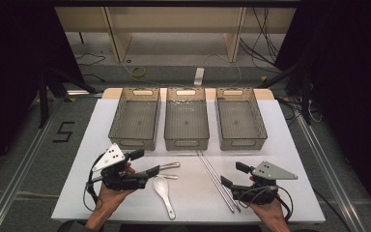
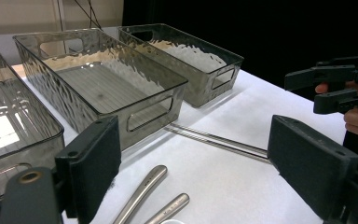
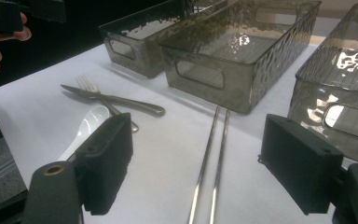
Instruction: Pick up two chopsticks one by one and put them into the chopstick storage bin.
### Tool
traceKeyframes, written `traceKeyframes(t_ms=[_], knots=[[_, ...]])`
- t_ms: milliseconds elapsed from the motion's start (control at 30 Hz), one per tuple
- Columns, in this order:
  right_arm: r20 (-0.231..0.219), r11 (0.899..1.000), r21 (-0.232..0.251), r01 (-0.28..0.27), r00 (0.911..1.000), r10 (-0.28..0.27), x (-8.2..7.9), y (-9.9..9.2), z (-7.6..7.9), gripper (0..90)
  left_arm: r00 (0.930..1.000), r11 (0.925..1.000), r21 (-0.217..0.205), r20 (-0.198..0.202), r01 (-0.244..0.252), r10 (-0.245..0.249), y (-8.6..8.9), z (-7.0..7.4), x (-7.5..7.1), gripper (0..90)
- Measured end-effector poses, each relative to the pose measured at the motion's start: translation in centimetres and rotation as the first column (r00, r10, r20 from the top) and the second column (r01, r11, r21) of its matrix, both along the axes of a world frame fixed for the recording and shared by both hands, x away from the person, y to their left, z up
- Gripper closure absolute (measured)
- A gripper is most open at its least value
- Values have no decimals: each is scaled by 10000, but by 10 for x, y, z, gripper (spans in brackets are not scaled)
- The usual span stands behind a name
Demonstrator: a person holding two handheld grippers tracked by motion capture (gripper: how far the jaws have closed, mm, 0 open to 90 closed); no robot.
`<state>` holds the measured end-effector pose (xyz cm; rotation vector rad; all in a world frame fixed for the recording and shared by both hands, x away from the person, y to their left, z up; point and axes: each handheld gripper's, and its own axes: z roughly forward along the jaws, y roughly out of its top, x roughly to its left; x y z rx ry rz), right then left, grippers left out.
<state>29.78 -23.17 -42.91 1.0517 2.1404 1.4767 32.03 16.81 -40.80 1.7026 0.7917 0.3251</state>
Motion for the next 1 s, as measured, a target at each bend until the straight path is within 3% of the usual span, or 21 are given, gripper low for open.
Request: traceKeyframes(t_ms=[367,533,633,667,767,800,933,1000], knots=[[-198,9999,-147,58,9998,-61,2,0,4,254,10000,10000,-14,-10,-26,26,1,0,0,170],[-417,9926,-1188,-260,9989,211,10,5,11,252,10000,10000,-29,-14,-36,36,0,0,0,169],[-626,9879,-1495,-416,9975,325,14,8,15,261,10000,10000,-20,-27,-31,31,0,0,0,169],[-991,9794,-1934,-588,9943,401,18,11,18,261,10000,10000,-30,-25,-33,32,0,0,0,169],[-1553,9637,-2537,-827,9869,438,27,16,22,261,10000,9999,-81,-41,-60,60,0,0,0,169],[-1553,9637,-2537,-827,9869,438,27,16,22,261,10000,9999,-85,-39,-58,58,0,0,0,169],[-2464,9202,-3617,-1500,9673,608,38,28,26,264,10000,10000,-74,-25,-45,45,0,0,0,169],[-2651,8995,-4073,-1581,9630,493,41,33,26,289,10000,9999,-98,-26,-41,41,0,0,0,169]])
